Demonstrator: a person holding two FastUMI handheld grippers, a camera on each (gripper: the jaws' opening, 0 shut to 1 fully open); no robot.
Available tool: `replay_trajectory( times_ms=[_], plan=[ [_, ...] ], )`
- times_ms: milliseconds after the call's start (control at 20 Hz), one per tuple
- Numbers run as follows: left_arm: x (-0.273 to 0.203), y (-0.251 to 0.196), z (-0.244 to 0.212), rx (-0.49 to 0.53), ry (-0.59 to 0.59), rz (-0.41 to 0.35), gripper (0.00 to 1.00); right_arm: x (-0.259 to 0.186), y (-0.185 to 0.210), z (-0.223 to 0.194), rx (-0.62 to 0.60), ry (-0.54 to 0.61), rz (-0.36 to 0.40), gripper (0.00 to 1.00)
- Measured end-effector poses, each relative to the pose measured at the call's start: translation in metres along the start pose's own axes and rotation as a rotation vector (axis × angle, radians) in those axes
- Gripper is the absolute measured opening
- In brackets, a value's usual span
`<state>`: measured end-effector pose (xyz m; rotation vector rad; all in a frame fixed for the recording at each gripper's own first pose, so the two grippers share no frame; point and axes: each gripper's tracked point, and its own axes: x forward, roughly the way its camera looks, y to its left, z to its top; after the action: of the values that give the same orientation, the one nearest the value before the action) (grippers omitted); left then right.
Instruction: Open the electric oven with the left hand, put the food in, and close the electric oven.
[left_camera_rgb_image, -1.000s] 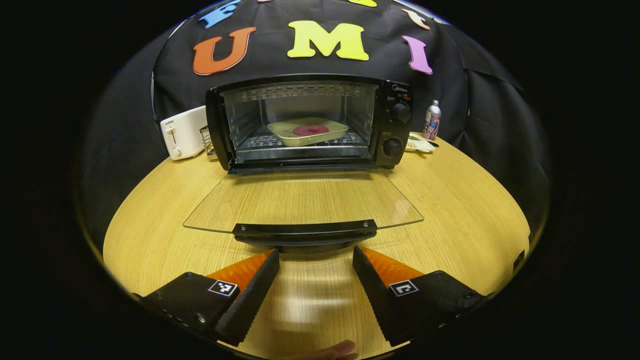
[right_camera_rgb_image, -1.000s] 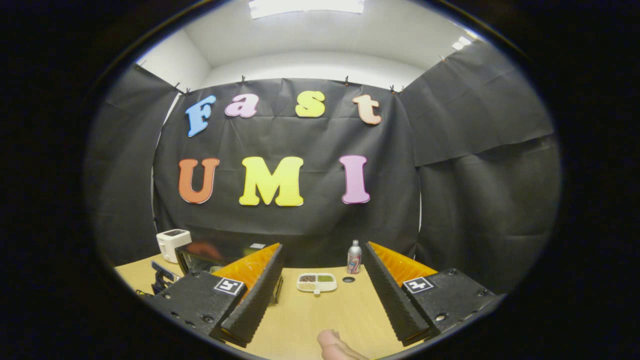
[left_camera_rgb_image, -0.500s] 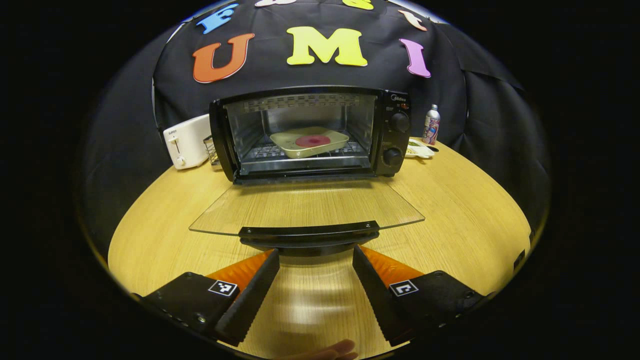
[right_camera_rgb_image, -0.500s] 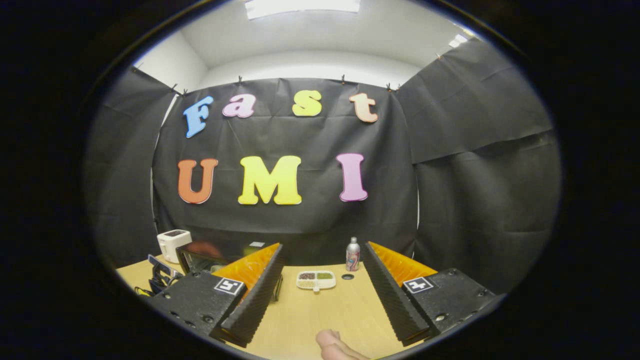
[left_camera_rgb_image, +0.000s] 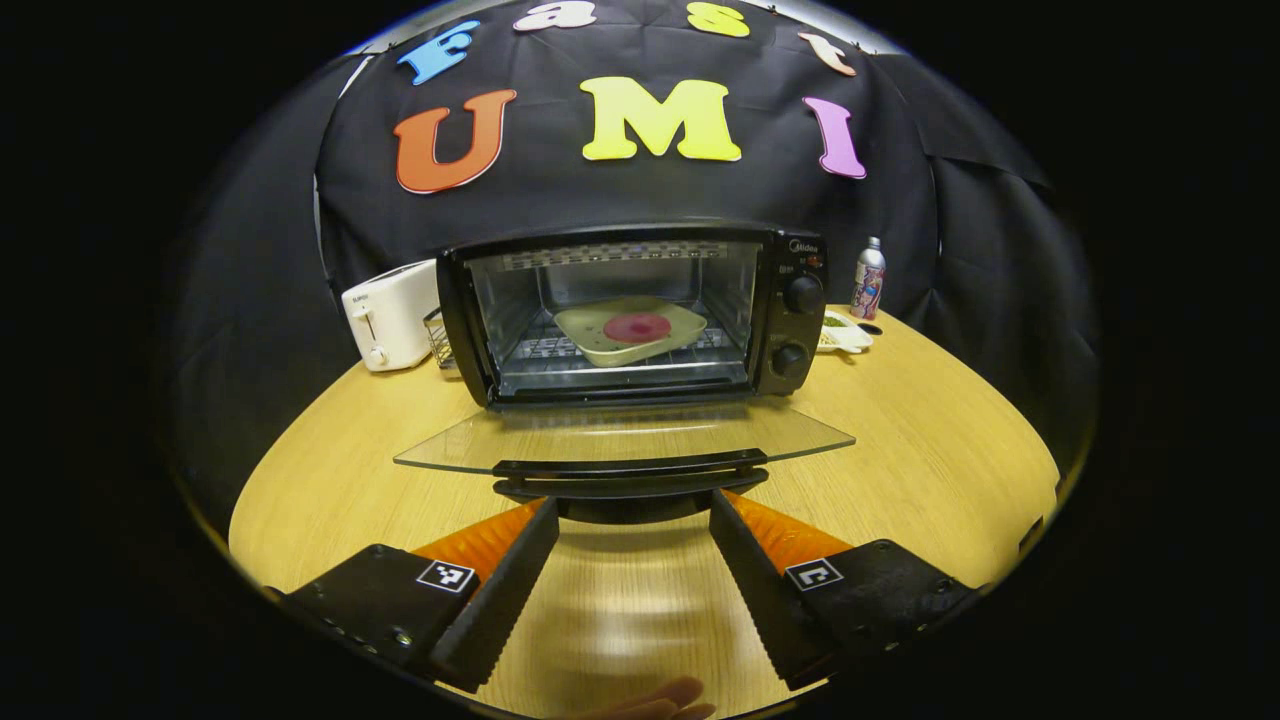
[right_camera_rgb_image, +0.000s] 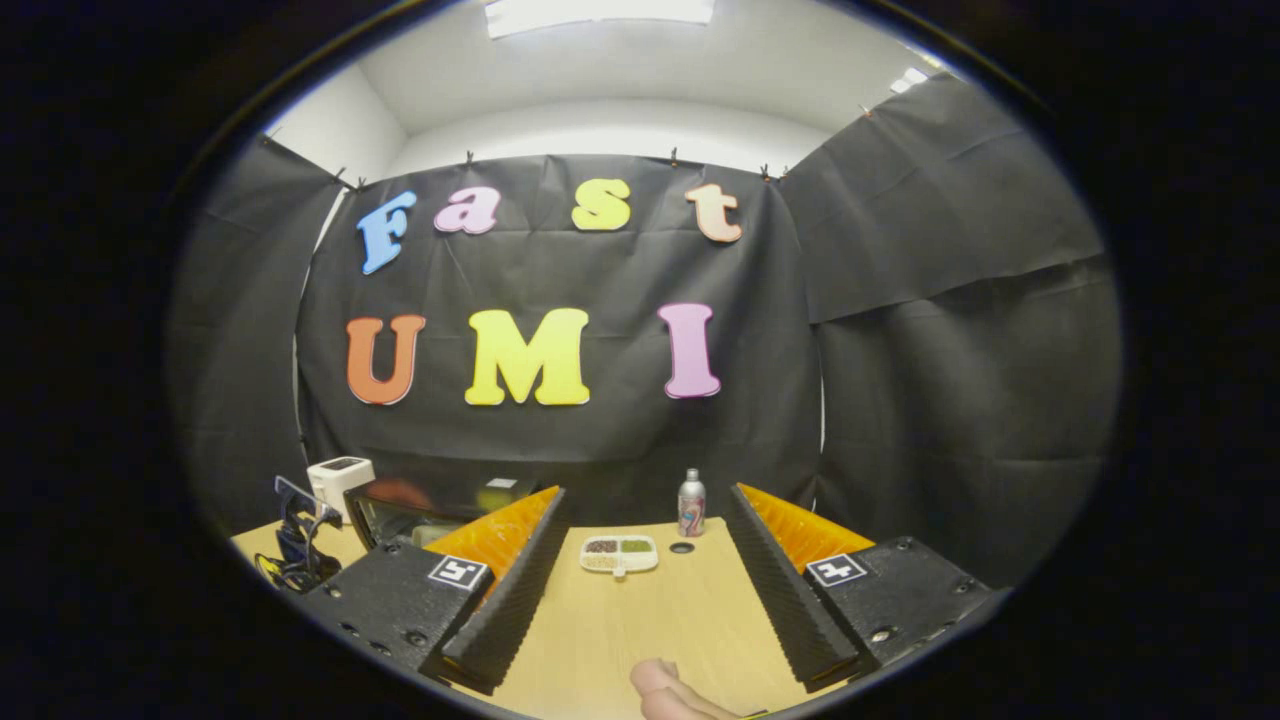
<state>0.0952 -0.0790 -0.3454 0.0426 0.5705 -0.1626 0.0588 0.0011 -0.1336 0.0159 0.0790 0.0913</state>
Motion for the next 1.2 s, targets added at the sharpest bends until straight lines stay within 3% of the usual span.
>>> replay_trajectory(
  times_ms=[450,500,550,850,1050,1200],
  plan=[
    [0.007,0.007,0.064,0.023,-0.124,0.004,0.99,-0.025,-0.004,0.006,0.01,-0.008,0.019,0.96],
    [0.009,0.008,0.071,0.021,-0.14,0.006,0.98,-0.026,-0.006,0.005,0.01,-0.005,0.018,1.0],
    [0.011,0.008,0.079,0.017,-0.154,0.007,0.98,-0.026,-0.007,0.006,0.009,-0.003,0.015,0.96],
    [0.017,0.011,0.116,-0.047,-0.267,-0.026,0.97,-0.038,0.002,0.019,0.007,0.006,0.04,0.96],
    [-0.01,0.026,0.125,-0.066,-0.3,0.007,0.97,-0.056,0.003,0.022,-0.001,0.011,0.047,1.0],
    [-0.041,0.026,0.131,-0.099,-0.332,-0.007,0.97,-0.069,0.002,0.022,0.028,0.017,0.038,0.96]
  ],
)
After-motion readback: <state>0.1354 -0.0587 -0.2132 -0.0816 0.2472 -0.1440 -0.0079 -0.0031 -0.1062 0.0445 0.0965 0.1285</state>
